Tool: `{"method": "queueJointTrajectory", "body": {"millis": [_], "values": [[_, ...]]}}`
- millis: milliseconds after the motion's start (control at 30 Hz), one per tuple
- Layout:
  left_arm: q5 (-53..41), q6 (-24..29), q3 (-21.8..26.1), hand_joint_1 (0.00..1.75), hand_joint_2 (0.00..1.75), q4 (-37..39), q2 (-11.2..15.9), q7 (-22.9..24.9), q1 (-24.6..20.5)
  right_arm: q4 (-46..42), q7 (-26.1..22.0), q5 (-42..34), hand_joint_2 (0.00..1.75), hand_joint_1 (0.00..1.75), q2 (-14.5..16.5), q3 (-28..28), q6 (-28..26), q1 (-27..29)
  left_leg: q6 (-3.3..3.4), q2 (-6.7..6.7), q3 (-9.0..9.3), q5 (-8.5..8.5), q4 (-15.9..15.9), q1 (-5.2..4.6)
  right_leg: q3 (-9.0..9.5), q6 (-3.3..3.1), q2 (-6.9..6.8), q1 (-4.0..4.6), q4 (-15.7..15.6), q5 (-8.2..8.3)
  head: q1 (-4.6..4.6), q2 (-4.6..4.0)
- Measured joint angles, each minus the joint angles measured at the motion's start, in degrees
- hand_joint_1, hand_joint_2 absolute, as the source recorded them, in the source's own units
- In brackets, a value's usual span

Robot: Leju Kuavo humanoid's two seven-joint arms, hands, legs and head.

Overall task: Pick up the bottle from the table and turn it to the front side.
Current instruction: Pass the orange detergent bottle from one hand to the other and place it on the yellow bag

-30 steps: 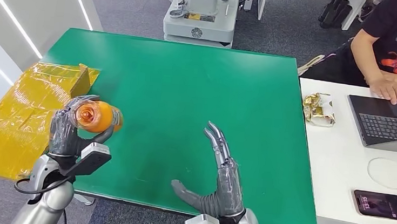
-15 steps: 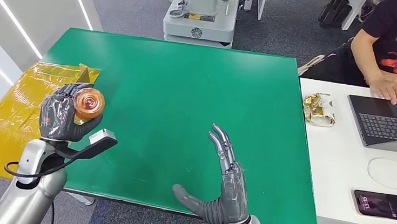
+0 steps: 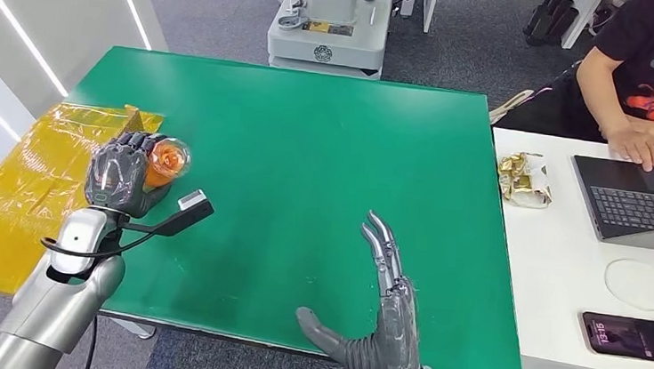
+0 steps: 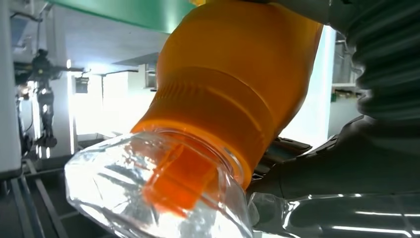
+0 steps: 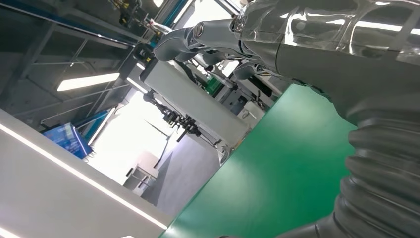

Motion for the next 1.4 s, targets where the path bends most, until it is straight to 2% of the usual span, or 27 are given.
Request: {"method": "queueJointTrajectory", "body": {"millis": [200, 433, 700, 867, 1067, 1200, 1400], "values": [[-3.5, -5.1, -1.7, 1.75, 1.75, 2.7, 1.3, 3.2, -0.7, -0.2, 0.0, 0.1, 1.75, 0.00, -0.2, -0.2, -0.8, 0.4, 0.00, 0.00, 0.00, 0.00, 0.0, 0.00, 0.00, 0.00, 0.00, 0.00, 0.0, 0.00, -0.01, 0.00], [-5.6, -10.1, -2.9, 1.75, 1.75, 5.0, 1.7, 4.9, -1.4, -0.2, 0.2, 0.1, 1.75, 0.00, -0.3, -0.2, -1.5, 0.4, 0.00, -0.01, 0.00, 0.00, 0.0, 0.00, 0.00, 0.00, 0.00, 0.00, 0.0, 0.00, -0.01, 0.00], [-6.4, -11.8, -3.6, 1.75, 1.75, 7.0, 1.9, 4.9, -2.4, -0.2, 0.3, 0.0, 1.75, 0.00, -0.3, -0.2, -1.6, 0.3, 0.00, -0.01, 0.00, 0.00, 0.0, 0.00, 0.01, 0.00, -0.01, 0.00, 0.0, 0.00, -0.01, 0.00], [-7.1, -12.9, -4.8, 1.75, 1.75, 9.5, 1.9, 3.1, -3.9, 0.1, 0.3, -0.7, 1.75, 0.00, -0.3, -0.2, -1.6, 0.0, 0.00, -0.02, 0.01, 0.00, 0.0, 0.00, 0.02, 0.00, -0.02, 0.00, 0.0, 0.00, 0.00, 0.00], [-8.5, -12.3, -7.5, 1.75, 1.75, 16.2, 2.0, -1.4, -7.2, 0.9, -0.6, -3.1, 1.75, 0.00, -0.4, 0.2, -1.4, -0.9, -0.03, 0.01, 0.05, 0.03, 0.0, 0.00, 0.04, -0.06, 0.01, 0.00, 0.0, 0.04, 0.00, 0.00], [-8.9, -12.3, -9.5, 1.75, 1.75, 19.2, 3.0, -4.7, -8.2, 1.7, -1.6, -5.4, 1.75, 0.00, -0.9, 0.8, -1.3, -1.9, -0.03, 0.13, 0.10, 0.03, 0.0, 0.00, 0.03, -0.10, 0.13, 0.00, 0.1, 0.07, 0.01, 0.00], [-9.5, -14.1, -11.5, 1.75, 1.75, 22.4, 4.1, -5.8, -9.8, 2.9, -2.1, -6.8, 1.75, 0.00, -1.4, 1.7, -1.5, -3.3, -0.04, 0.38, 0.18, 0.02, -0.1, 0.01, 0.01, -0.16, 0.34, 0.02, 0.1, 0.10, -0.01, 0.00]]}}
